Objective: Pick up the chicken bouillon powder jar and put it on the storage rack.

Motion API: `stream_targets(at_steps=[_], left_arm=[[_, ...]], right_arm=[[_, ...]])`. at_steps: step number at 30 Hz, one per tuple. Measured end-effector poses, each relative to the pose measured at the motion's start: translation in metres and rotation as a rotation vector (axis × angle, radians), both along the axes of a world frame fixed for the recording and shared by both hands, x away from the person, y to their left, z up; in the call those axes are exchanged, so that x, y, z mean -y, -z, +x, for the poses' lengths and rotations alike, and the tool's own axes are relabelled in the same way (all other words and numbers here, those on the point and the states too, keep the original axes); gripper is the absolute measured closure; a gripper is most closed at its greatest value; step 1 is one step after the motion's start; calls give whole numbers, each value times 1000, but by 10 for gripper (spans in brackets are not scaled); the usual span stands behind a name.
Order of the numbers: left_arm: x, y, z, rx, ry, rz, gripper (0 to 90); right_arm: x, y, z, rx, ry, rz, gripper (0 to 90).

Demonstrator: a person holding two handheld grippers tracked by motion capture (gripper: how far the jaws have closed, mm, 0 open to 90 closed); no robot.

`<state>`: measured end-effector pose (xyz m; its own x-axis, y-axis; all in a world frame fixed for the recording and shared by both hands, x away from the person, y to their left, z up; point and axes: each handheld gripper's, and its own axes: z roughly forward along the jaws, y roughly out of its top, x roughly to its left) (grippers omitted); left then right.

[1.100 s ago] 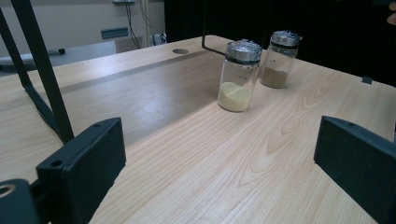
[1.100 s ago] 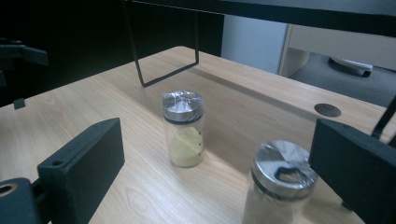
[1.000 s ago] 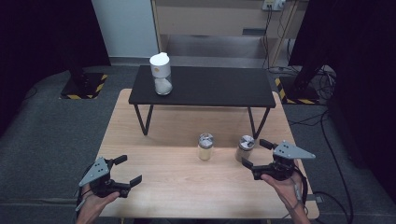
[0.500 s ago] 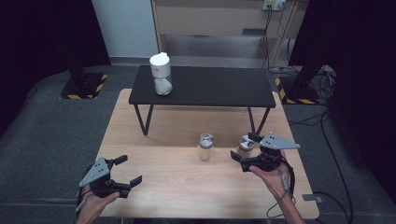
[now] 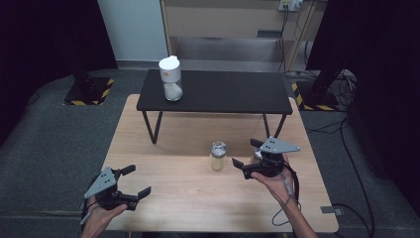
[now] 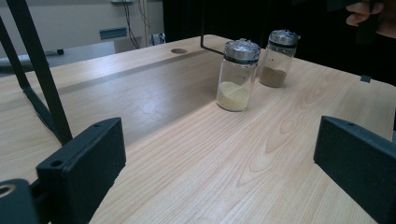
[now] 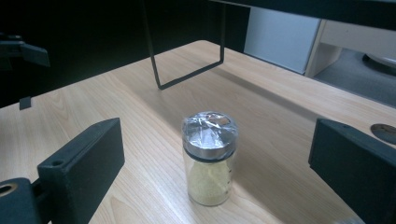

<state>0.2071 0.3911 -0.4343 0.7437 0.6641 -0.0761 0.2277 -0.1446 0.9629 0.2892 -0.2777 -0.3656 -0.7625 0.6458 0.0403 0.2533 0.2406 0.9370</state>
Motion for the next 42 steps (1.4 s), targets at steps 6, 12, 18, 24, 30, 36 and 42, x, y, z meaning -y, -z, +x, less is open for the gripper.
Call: stream_targets(at_steps=[6,12,18,24,30,36,42], left_arm=[[0,0,0,-1,2,0,11],[0,0,0,0,2,-1,11],[0,0,0,0,2,-2,11],[0,0,0,-1,3,-2,11],[0,0,0,0,4,1,11],[0,0,0,-2,5,-1,11],[0,0,0,-1,6,-2,11]], right_arm=[[-11,3,9,-15,-17,-13,42],[-20,7,17,-27,-29,-19,42],[-27,11,25,-44,-33,-19,42],[-34,15,32,-55,-35,-21,43],[-43,21,38,-71,-40,-32,43],[-51,26,45,-85,-35,-41,44],[-55,31,50,-95,-23,-38,46]])
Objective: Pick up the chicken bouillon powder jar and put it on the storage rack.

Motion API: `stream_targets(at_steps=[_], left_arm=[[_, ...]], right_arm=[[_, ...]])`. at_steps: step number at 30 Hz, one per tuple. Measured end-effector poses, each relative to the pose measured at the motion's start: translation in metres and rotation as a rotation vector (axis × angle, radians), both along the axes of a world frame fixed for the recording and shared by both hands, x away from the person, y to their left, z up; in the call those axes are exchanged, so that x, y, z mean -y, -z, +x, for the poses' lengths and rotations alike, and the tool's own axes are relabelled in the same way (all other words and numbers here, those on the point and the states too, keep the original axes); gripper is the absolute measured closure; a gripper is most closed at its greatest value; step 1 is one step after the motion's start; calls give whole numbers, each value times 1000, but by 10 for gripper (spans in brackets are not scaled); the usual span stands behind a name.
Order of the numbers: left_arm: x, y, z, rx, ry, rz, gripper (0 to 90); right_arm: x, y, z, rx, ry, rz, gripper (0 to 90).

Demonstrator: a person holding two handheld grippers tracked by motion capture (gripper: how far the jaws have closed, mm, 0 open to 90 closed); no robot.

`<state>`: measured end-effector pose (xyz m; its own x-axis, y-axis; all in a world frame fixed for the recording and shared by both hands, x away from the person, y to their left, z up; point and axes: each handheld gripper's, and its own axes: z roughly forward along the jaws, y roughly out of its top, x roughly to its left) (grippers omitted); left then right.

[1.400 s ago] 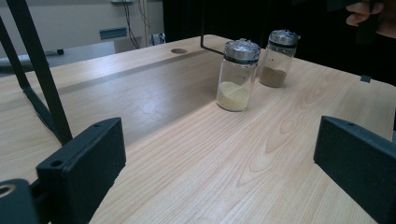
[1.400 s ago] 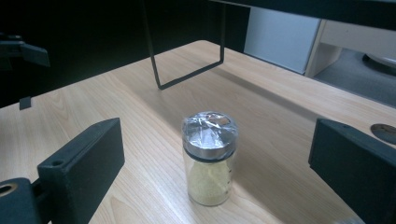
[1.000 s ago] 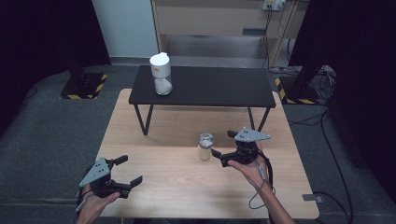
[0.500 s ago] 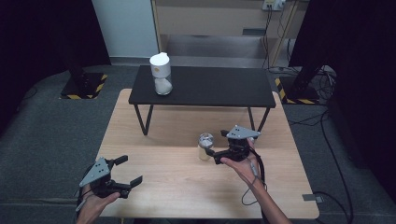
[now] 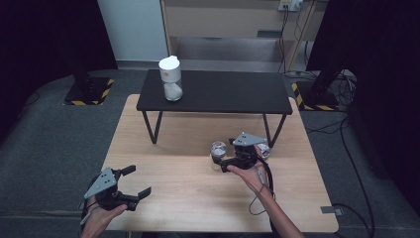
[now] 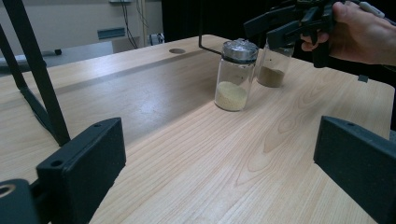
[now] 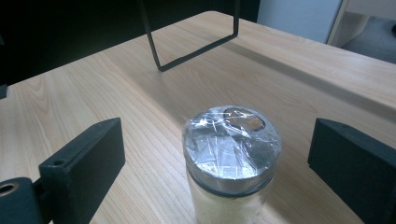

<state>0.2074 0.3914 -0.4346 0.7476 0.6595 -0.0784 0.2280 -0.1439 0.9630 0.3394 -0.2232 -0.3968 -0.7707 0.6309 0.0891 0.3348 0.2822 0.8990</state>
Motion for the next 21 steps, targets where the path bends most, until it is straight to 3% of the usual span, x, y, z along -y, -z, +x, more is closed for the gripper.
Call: stream_targets(at_steps=[12,21], left_arm=[[0,0,0,-2,4,-1,12],[0,0,0,-2,4,1,12]], right_arm=[[-11,11,11,-23,9,-29,59],[-17,16,15,-15,18,-50,98]])
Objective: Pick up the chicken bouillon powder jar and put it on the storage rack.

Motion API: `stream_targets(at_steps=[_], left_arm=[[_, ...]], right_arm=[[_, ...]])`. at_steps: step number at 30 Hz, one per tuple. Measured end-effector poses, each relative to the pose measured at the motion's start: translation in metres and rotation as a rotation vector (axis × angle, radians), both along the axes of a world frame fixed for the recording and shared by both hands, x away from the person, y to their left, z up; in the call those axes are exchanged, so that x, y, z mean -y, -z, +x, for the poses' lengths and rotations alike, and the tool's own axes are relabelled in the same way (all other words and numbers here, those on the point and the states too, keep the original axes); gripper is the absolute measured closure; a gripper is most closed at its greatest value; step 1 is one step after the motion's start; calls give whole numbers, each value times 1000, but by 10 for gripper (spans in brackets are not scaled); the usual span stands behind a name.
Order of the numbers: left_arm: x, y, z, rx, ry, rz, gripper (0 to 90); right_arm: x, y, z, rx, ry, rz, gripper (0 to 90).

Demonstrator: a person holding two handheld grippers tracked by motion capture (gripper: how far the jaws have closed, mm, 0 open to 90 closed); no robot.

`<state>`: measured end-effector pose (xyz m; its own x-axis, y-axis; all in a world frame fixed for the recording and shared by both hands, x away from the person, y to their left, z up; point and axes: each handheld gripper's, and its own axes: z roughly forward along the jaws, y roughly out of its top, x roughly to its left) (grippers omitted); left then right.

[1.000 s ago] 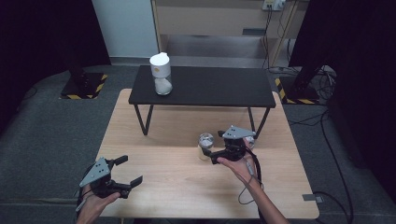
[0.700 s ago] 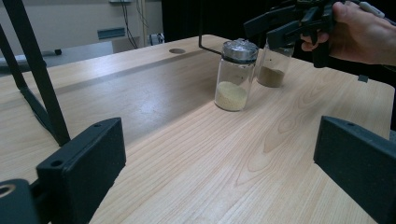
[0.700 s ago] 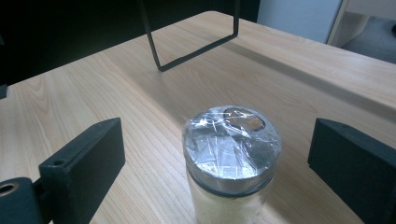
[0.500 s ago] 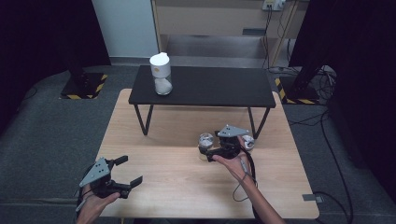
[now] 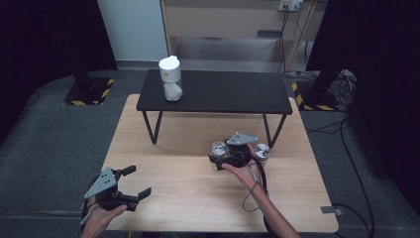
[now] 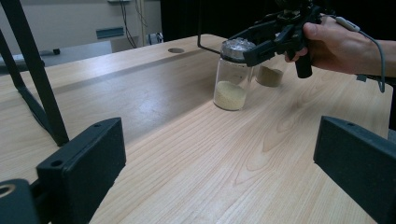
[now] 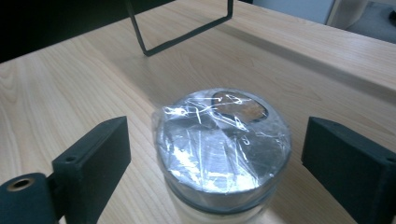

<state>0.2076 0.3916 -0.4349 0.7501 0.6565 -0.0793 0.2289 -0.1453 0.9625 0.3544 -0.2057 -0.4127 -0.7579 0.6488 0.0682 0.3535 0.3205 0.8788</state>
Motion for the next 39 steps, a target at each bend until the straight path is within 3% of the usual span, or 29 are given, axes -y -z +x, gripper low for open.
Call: stream_targets(at_steps=[9,17,39], left_arm=[[0,0,0,0,-2,1,12],[0,0,0,0,-2,2,12],[0,1,1,-4,1,-1,13]], right_arm=[[-2,5,1,15,10,-9,168],[-2,9,-1,46,-9,-10,338],[-1,3,3,54,-39,-27,351]])
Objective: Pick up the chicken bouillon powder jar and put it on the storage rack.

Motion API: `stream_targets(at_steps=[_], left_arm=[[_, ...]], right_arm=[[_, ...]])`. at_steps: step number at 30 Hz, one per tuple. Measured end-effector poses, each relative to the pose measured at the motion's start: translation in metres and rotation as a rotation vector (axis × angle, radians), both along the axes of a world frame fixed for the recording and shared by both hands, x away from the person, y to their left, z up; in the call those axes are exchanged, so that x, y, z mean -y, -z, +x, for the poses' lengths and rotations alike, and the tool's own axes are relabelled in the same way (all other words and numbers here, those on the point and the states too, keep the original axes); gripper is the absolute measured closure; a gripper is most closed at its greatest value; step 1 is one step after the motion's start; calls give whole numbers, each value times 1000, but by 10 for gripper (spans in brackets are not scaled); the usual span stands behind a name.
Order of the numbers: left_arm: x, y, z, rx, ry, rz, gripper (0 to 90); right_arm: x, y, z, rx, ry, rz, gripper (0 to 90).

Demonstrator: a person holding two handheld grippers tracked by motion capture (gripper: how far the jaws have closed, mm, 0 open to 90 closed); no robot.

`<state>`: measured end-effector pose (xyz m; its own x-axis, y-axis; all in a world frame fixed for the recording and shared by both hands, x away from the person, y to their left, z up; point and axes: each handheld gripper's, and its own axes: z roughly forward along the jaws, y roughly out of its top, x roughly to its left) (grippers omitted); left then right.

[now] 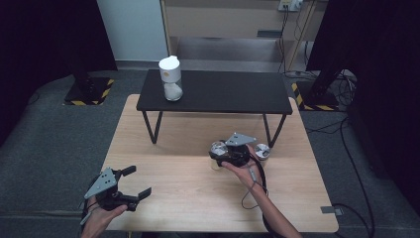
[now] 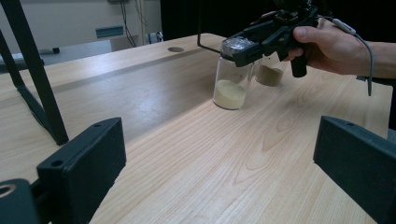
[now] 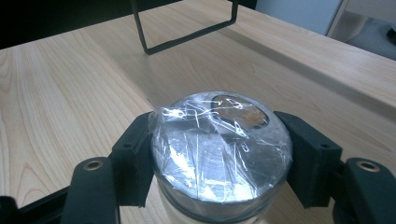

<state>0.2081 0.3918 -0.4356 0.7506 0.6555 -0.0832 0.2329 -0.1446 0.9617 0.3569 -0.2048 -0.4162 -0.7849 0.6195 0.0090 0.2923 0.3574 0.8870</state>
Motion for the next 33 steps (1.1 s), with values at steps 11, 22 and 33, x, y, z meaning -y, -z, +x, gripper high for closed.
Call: stream_targets(at_steps=[11,22,33], left_arm=[[0,0,0,-1,1,-2,13],[0,1,1,-3,2,-4,13],[0,1,1,-4,4,-4,13]], right_arm=[[-1,-8,3,-6,-40,-4,353],[7,-28,15,-39,-91,8,352],[13,-55,23,-43,-121,18,352]])
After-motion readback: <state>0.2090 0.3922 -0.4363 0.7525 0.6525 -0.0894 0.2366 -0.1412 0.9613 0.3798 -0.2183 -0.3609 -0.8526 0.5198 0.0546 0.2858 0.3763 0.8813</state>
